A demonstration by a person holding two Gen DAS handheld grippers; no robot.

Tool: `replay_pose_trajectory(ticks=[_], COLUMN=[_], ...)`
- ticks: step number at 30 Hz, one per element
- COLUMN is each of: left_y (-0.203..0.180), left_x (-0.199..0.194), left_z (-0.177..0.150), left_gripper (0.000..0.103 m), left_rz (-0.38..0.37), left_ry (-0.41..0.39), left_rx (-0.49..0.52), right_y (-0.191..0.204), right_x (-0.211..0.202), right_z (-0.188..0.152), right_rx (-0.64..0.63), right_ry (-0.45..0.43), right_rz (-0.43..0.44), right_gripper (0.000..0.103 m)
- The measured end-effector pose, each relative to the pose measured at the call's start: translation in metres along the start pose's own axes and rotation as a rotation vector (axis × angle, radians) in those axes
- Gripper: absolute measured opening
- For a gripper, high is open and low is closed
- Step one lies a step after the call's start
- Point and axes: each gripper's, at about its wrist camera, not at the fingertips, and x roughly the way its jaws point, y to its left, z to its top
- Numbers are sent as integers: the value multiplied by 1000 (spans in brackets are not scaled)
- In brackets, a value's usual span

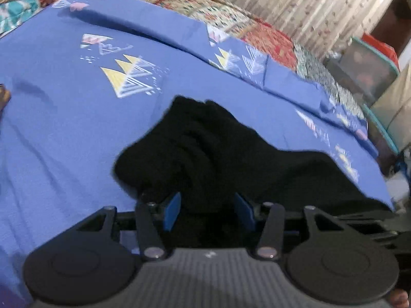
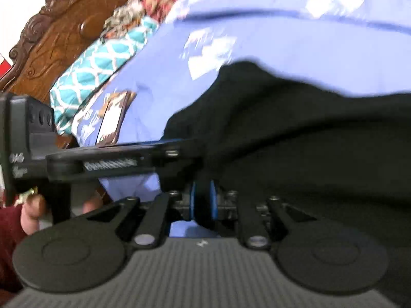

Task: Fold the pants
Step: 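Fold the held leg over the pants with the left gripper while the right gripper pins the waistband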

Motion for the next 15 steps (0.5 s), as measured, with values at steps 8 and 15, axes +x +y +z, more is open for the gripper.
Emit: replay_pose_trajectory(ticks=[8, 15], left_y=[-36, -88], left_x=[-19, 48], left_z=[16, 49], left_gripper=[46, 62], left_rz=[-16, 66], left_ry=[-51, 27], left_rx=[81, 340], right_y=[-63, -88], right_x=[-74, -92], right_z=[-60, -76], right_rx=[232, 334], right_ry=[-213, -257], right_rz=[-104, -184], right_gripper=[18, 19])
